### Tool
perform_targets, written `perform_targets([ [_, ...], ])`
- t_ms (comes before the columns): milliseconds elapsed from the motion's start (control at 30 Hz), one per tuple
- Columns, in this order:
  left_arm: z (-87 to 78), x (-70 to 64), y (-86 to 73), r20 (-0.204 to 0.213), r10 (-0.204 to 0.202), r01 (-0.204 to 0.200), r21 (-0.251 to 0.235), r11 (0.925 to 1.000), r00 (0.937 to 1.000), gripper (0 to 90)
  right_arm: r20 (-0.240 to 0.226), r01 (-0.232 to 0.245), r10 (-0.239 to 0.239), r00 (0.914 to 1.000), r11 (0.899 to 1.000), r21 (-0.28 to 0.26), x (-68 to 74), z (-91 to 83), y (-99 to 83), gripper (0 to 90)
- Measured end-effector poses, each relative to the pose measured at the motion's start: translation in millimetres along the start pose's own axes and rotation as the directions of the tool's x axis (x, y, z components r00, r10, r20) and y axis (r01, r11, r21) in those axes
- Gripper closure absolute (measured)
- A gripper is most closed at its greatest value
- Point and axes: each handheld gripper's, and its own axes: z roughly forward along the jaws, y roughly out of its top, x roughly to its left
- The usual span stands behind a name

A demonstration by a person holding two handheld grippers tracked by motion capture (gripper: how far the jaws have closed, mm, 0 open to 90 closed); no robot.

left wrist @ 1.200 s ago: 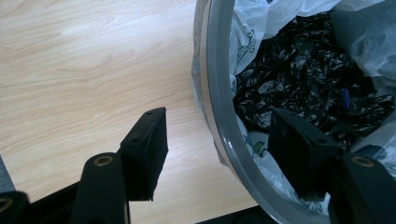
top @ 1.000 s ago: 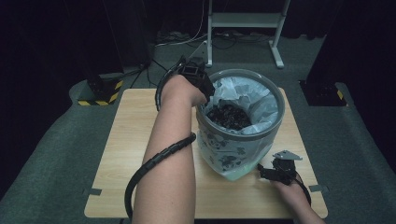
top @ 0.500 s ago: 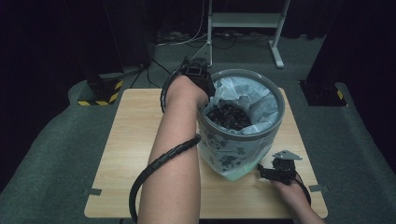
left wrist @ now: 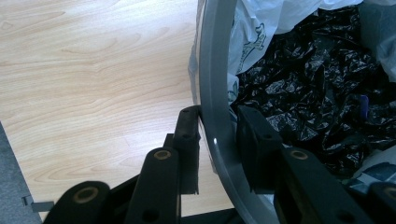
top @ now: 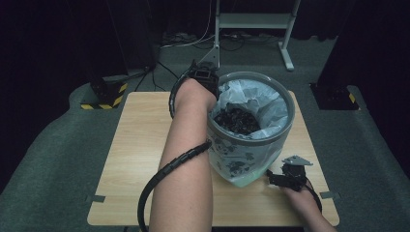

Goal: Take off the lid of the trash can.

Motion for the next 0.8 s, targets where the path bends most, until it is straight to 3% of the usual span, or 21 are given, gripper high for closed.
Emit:
perform_targets([
  [467, -1.2, -2.0, -0.7, -0.011, 0.009, -0.009, -0.019, 0.9998, 0.9999, 70.4, -0.004, 0.003, -0.003, 1.0, 1.0, 0.002, 0.0, 0.3, 0.4, 14.2],
  [800, -13.4, -1.3, -1.5, -0.006, 0.017, -0.017, -0.035, 0.9993, 0.9998, 69.9, -0.005, 0.007, -0.007, 1.0, 1.0, 0.0, -0.1, 0.5, 0.5, 14.4],
])
